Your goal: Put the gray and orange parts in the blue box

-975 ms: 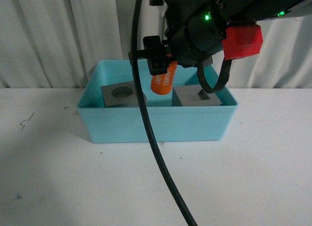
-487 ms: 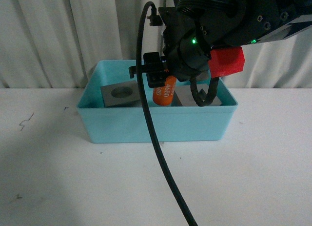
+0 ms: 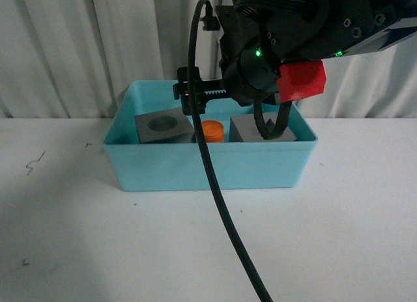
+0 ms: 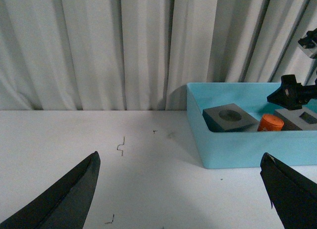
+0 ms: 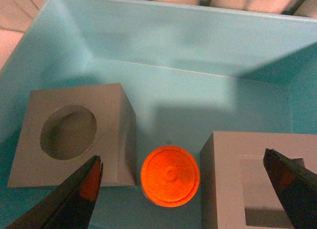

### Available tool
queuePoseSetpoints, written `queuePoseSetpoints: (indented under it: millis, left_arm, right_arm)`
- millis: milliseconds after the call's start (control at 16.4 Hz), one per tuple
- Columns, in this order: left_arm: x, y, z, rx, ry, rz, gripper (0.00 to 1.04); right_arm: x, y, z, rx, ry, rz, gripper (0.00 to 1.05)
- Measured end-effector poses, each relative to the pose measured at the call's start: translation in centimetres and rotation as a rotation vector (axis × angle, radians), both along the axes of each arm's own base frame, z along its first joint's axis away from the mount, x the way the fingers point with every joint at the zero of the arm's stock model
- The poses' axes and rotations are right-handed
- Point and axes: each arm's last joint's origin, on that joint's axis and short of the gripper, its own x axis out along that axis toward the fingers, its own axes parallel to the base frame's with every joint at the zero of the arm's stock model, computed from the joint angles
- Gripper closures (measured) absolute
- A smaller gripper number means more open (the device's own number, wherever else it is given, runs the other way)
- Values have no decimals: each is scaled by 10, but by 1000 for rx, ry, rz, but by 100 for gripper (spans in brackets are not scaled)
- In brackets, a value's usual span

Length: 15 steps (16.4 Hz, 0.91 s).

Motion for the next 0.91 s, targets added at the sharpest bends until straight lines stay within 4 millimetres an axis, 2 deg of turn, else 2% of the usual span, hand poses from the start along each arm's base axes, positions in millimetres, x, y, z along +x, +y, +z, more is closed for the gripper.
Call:
queuePoseSetpoints:
  millis: [183,305,426,487,548,609,670,731,792,853,914]
  left_arm:
    - [0,0,0,0,0,0,7]
    - [0,0,0,0,0,0,7]
    - [0,0,0,0,0,0,7]
    - [0,0,0,0,0,0,7]
    - [0,0,0,0,0,0,7]
    - [0,0,0,0,0,0,7]
    - [0,0,0,0,0,0,7]
    - [0,0,0,0,0,0,7]
    - [0,0,0,0,0,0,7]
    - [0,0,0,0,0,-1,7]
    - [0,0,0,0,0,0,7]
  right_arm:
    - [0,0,8,18,-41,-8,6]
    - [-6,-4,29,41,-99,-16,6]
    - [-22,-19,66,79,-201,-45,6]
    - [-54,-48,91,90,-277,-112,6]
    - [-133,-92,90,84,-283,-187,6]
    - [-241,-137,64,80,-185,-316,6]
    - [-280,-152,42,63,-100,-413,6]
    - [-300,-156,34,65,-70,-454,6]
    - [-311,-158,35,110,-86,-466,7]
    - [-311,-160,42,244,-279,-437,14]
    - [-314,-165,45,278,-401,-409,21]
